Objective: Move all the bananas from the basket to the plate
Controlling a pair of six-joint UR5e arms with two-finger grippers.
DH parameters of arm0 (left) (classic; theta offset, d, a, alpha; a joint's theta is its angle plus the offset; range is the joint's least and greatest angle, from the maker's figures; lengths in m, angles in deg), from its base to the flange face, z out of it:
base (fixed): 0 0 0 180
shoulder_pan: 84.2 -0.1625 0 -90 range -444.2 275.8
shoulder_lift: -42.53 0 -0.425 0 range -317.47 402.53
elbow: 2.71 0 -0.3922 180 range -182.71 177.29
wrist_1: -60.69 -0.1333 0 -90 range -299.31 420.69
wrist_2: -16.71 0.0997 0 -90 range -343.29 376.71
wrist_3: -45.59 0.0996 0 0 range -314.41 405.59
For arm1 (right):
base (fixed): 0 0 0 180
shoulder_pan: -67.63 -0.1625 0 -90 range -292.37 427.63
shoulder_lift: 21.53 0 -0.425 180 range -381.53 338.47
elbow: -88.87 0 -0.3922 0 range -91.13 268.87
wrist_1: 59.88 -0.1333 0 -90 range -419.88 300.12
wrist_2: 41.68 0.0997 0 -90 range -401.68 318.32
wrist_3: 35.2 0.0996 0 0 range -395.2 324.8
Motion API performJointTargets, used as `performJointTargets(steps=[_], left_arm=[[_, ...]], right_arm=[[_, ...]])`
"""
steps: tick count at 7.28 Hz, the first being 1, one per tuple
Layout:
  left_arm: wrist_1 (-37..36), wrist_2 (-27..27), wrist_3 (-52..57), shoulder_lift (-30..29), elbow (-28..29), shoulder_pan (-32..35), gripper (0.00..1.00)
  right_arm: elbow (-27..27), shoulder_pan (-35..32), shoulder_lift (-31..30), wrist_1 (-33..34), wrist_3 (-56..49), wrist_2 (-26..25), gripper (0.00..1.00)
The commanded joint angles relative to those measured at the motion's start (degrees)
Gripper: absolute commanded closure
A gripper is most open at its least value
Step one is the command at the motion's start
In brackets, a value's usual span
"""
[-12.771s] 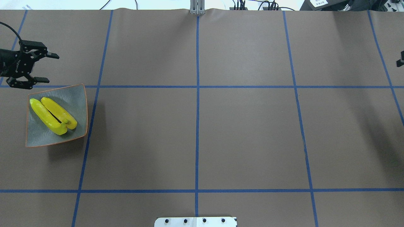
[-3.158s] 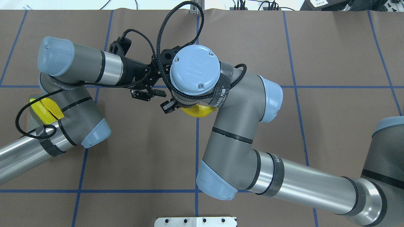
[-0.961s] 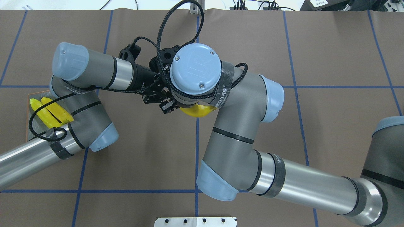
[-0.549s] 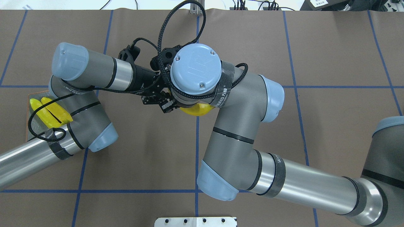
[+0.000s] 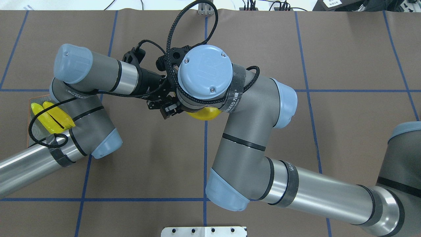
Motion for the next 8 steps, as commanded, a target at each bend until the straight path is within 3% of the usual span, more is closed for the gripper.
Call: performJointTargets(steps=[1,3,5,6,8], left_arm=[[-0.02,-0.03,0.35,0.71,0.05,0.10,1.00],[0.24,-1.68,3.23,3.78,0.05,1.58,1.00],[0.67,-6.78,5.27,6.86,-0.21,5.09,1.00],[0.77,-9.67,5.45,8.44,-0.22,7.98,1.00],[0.77,-15.64,8.15,12.83,-0.04,15.62,1.00]], right_arm=[[-3.16,-1.20,-1.06,0.35,-0.03,2.29,0.01],[-4.67,-7.42,-3.08,0.35,-0.11,10.70,0.01],[-4.67,-15.76,-5.71,0.35,-0.99,21.07,0.01],[-4.76,-19.20,-8.16,0.35,-2.30,24.08,0.01],[-5.02,-22.65,-12.92,0.35,-7.13,25.16,0.01]])
